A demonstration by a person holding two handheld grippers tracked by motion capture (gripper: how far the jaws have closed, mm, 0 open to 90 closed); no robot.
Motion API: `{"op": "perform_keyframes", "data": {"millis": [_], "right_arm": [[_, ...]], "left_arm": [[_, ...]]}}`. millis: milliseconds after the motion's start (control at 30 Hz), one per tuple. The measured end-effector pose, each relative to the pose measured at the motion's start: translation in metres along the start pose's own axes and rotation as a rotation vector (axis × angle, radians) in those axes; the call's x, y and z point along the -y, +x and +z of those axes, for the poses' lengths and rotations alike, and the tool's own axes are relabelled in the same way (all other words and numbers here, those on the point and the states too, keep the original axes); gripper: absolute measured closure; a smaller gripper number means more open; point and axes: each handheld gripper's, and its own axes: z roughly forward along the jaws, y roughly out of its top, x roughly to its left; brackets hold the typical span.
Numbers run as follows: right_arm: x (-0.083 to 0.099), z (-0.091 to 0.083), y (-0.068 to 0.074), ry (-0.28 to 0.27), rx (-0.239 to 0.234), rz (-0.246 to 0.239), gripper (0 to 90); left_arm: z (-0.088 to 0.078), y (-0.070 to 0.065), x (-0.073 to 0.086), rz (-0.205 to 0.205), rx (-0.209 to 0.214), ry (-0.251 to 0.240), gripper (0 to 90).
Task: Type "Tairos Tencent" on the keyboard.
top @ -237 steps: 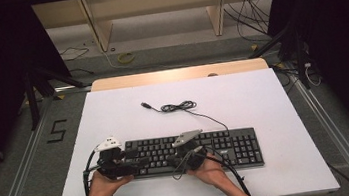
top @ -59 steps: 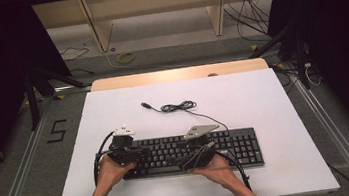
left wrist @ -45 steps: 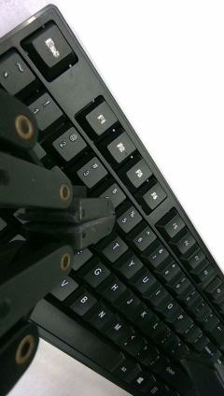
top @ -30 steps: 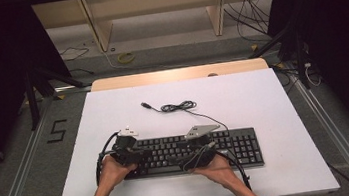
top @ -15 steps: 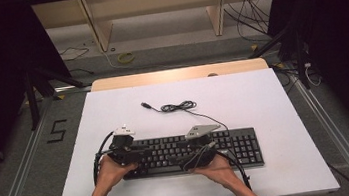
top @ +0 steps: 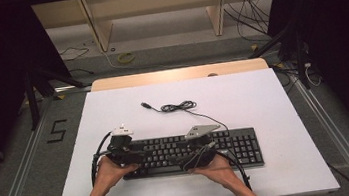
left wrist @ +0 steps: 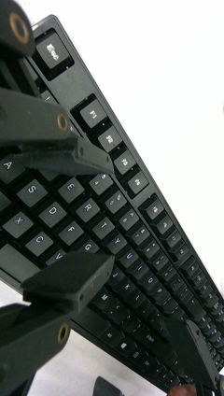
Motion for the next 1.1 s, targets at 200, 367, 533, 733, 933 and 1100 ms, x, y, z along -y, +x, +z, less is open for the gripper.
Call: {"op": "perform_keyframes", "data": {"millis": [200, 367, 533, 733, 933, 1100], "right_arm": [[0.001, 0.001, 0.001, 0.009, -0.003, 0.001, 36.9], [0.002, 0.003, 0.002, 0.015, -0.008, -0.008, 42.0], [0.002, 0.004, 0.003, 0.022, -0.020, -0.021, 52.5], [0.004, 0.007, 0.005, 0.053, 0.009, -0.038, 66.6], [0.008, 0.014, 0.006, 0.081, 0.026, -0.041, 80.0], [0.009, 0.020, 0.007, 0.102, 0.027, -0.049, 86.4]], "left_arm": [[-0.001, -0.001, 0.000, -0.010, 0.004, -0.009, 41.6], [-0.002, -0.002, 0.000, -0.021, 0.016, -0.017, 40.3], [-0.005, -0.003, 0.000, -0.031, 0.033, -0.027, 39.3], [-0.007, -0.002, 0.002, -0.039, 0.042, -0.029, 37.3], [-0.007, -0.001, 0.004, -0.045, 0.042, -0.034, 34.9], [-0.008, 0.000, 0.005, -0.047, 0.045, -0.036, 33.8]]}}
